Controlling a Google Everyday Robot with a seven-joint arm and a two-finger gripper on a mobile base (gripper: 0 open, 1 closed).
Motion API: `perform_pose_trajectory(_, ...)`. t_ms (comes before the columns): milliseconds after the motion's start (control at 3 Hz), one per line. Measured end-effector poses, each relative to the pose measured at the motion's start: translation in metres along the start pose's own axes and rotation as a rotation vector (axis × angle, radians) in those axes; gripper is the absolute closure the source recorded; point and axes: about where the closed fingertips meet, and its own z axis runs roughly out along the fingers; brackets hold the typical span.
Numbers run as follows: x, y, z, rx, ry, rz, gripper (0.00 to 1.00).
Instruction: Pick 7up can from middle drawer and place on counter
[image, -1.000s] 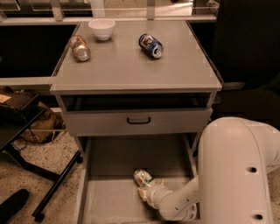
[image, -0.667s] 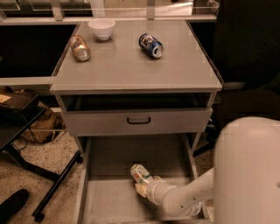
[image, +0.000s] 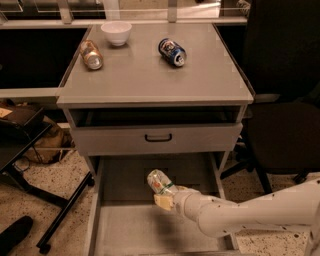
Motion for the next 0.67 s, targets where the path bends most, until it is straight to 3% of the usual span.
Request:
perform_pose_trajectory(333,-0.007,0.004,-0.005,0.003,0.011,-0.023,1.00)
perform_pose_trajectory(667,-0.039,0.025,-0.037,-0.017,0.014,-0.056,1.00)
